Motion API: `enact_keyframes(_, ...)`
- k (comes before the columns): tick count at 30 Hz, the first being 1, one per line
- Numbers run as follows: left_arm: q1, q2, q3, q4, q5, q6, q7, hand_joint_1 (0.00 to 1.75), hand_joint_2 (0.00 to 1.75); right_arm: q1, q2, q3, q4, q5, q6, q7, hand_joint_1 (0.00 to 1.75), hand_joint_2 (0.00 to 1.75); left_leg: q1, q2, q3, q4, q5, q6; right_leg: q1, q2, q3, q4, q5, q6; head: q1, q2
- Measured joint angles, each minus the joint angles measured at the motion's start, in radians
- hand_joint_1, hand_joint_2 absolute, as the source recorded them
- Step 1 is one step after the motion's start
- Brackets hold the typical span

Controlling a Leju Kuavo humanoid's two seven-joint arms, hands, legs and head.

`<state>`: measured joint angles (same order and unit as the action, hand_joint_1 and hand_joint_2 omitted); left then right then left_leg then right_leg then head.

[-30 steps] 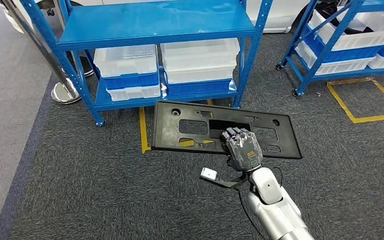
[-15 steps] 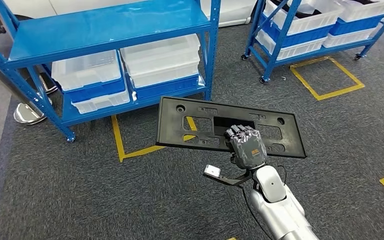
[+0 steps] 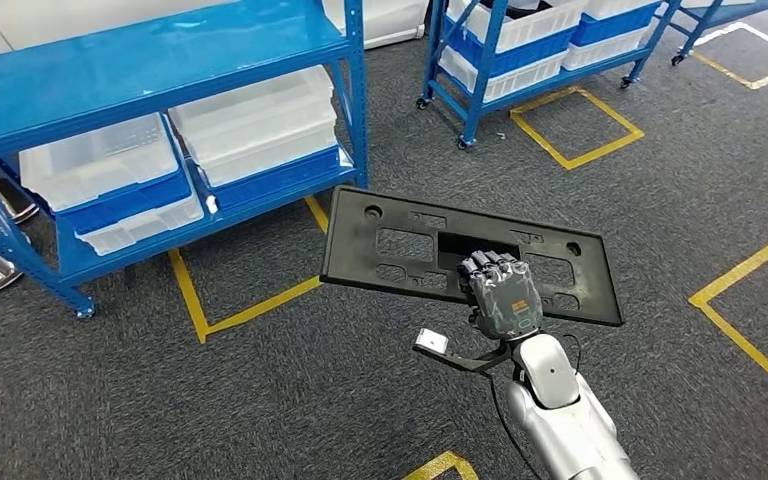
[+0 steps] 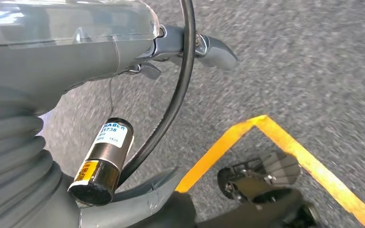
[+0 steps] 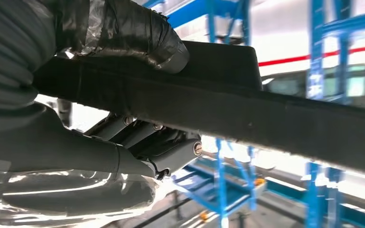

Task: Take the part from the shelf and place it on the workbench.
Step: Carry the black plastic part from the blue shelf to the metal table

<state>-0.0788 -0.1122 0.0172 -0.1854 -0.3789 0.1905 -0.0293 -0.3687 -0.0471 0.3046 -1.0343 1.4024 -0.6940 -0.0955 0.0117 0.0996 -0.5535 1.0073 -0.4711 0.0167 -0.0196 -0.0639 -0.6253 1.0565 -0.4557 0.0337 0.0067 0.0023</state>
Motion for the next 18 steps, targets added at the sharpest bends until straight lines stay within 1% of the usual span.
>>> enact_keyframes(1,-0.001,0.0,0.0,0.0,-0.003,0.0,0.002,0.0,1.75,-0.001,-0.001,-0.001,-0.003,0.002,0.0,0.003,1.73,1.75,-0.003,0.009,0.001,0.003,-0.004,-0.007,0.004,-0.006,0.009,-0.02,0.002,-0.006,0.0,0.0)
enact_keyframes(2,-0.002,-0.001,0.0,0.0,-0.006,0.0,0.004,0.0,1.75,-0.001,-0.002,-0.002,-0.006,0.004,0.0,0.005,1.73,1.75,-0.005,0.018,0.003,0.003,-0.006,-0.013,0.007,0.004,0.007,-0.018,0.002,-0.013,-0.001,0.0)
enact_keyframes(3,-0.003,-0.001,0.0,0.0,-0.009,0.0,0.007,0.0,1.75,0.001,-0.005,-0.004,-0.008,0.007,0.0,0.008,1.73,1.75,-0.004,0.026,0.006,0.003,-0.008,-0.018,0.007,0.017,0.006,-0.018,0.003,-0.02,-0.001,0.0)
enact_keyframes(4,-0.004,-0.002,0.0,0.0,-0.011,0.0,0.009,0.0,1.75,0.003,-0.007,-0.005,-0.012,0.011,0.0,0.01,1.73,1.75,-0.002,0.022,0.007,0.006,-0.014,-0.025,0.005,0.029,0.005,-0.02,0.005,-0.026,-0.001,0.0)
enact_keyframes(5,-0.005,-0.002,0.0,0.0,-0.013,0.0,0.011,0.0,1.75,0.004,-0.009,-0.006,-0.015,0.015,0.0,0.012,1.73,1.75,0.002,0.003,0.002,0.021,-0.029,-0.03,0.004,0.04,0.004,-0.022,0.008,-0.034,-0.001,0.0)
enact_keyframes(6,-0.004,-0.002,0.0,0.0,-0.014,0.0,0.012,0.0,1.75,0.005,-0.011,-0.007,-0.019,0.02,0.0,0.015,1.73,1.75,0.005,-0.024,-0.012,0.056,-0.056,-0.033,0.001,0.052,0.003,-0.023,0.011,-0.04,-0.001,0.0)
enact_keyframes(7,-0.003,-0.002,0.0,0.0,-0.015,0.0,0.013,0.0,1.75,0.006,-0.012,-0.007,-0.022,0.025,0.0,0.018,1.73,1.75,0.007,-0.056,-0.035,0.111,-0.09,-0.035,0.001,0.063,0.001,-0.024,0.013,-0.044,-0.001,0.0)
enact_keyframes(8,-0.001,-0.002,0.0,0.0,-0.016,0.0,0.013,0.0,1.75,0.006,-0.013,-0.007,-0.024,0.033,0.0,0.022,1.73,1.75,0.008,-0.077,-0.066,0.18,-0.126,-0.034,0.002,0.076,0.0,-0.024,0.014,-0.047,-0.001,0.0)
enact_keyframes(9,0.001,-0.002,0.0,0.0,-0.017,0.0,0.013,0.0,1.75,0.008,-0.014,-0.007,-0.025,0.044,0.0,0.028,1.73,1.75,0.007,-0.087,-0.096,0.245,-0.151,-0.033,0.004,0.09,-0.002,-0.023,0.015,-0.048,-0.001,0.0)
enact_keyframes(10,0.003,-0.002,0.0,0.0,-0.017,-0.001,0.013,0.0,1.75,0.009,-0.017,-0.007,-0.025,0.056,0.0,0.033,1.73,1.75,0.007,-0.091,-0.115,0.284,-0.157,-0.03,0.007,0.104,-0.002,-0.023,0.015,-0.049,-0.001,0.0)
enact_keyframes(11,0.003,-0.002,0.0,0.0,-0.017,-0.002,0.011,0.0,1.75,0.011,-0.021,-0.007,-0.025,0.069,0.0,0.04,1.73,1.75,0.006,-0.093,-0.119,0.287,-0.143,-0.026,0.009,0.12,-0.003,-0.022,0.016,-0.05,-0.001,0.0)
enact_keyframes(12,0.003,-0.002,0.0,0.0,-0.018,-0.002,0.01,0.0,1.75,0.012,-0.026,-0.007,-0.025,0.08,0.0,0.046,1.73,1.75,0.006,-0.099,-0.105,0.251,-0.112,-0.021,0.01,0.135,-0.002,-0.02,0.016,-0.05,-0.001,0.0)
enact_keyframes(13,0.002,-0.002,0.0,0.0,-0.018,-0.003,0.009,0.0,1.75,0.013,-0.03,-0.007,-0.025,0.088,0.0,0.051,1.73,1.75,0.005,-0.113,-0.078,0.187,-0.071,-0.014,0.012,0.15,-0.002,-0.019,0.016,-0.05,-0.001,0.0)
enact_keyframes(14,0.001,-0.002,0.0,0.0,-0.019,-0.003,0.008,0.0,1.75,0.012,-0.033,-0.007,-0.025,0.094,0.0,0.055,1.73,1.75,0.005,-0.138,-0.051,0.123,-0.041,-0.007,0.013,0.163,-0.003,-0.017,0.016,-0.048,0.0,0.0)
enact_keyframes(15,0.001,-0.002,0.001,0.0,-0.019,-0.004,0.008,0.0,1.75,0.011,-0.036,-0.006,-0.025,0.099,0.0,0.058,1.73,1.75,0.005,-0.161,-0.027,0.07,-0.022,-0.002,0.012,0.176,-0.006,-0.015,0.017,-0.046,0.0,0.0)
enact_keyframes(16,0.0,-0.002,0.002,0.0,-0.019,-0.004,0.008,0.0,1.75,0.009,-0.038,-0.006,-0.025,0.104,0.0,0.061,1.73,1.75,0.004,-0.178,-0.014,0.038,-0.016,0.001,0.009,0.189,-0.01,-0.015,0.02,-0.04,0.0,0.0)
enact_keyframes(17,-0.001,-0.002,0.003,0.0,-0.019,-0.006,0.008,0.0,1.75,0.009,-0.042,-0.006,-0.025,0.109,0.0,0.064,1.73,1.75,0.003,-0.183,-0.01,0.028,-0.019,0.001,0.006,0.201,-0.015,-0.016,0.023,-0.033,0.0,0.0)
enact_keyframes(18,-0.003,-0.002,0.004,0.0,-0.02,-0.008,0.009,0.0,1.75,0.008,-0.048,-0.005,-0.025,0.116,0.0,0.069,1.73,1.75,0.002,-0.173,-0.007,0.019,-0.017,0.002,0.002,0.215,-0.019,-0.019,0.028,-0.024,-0.001,0.0)
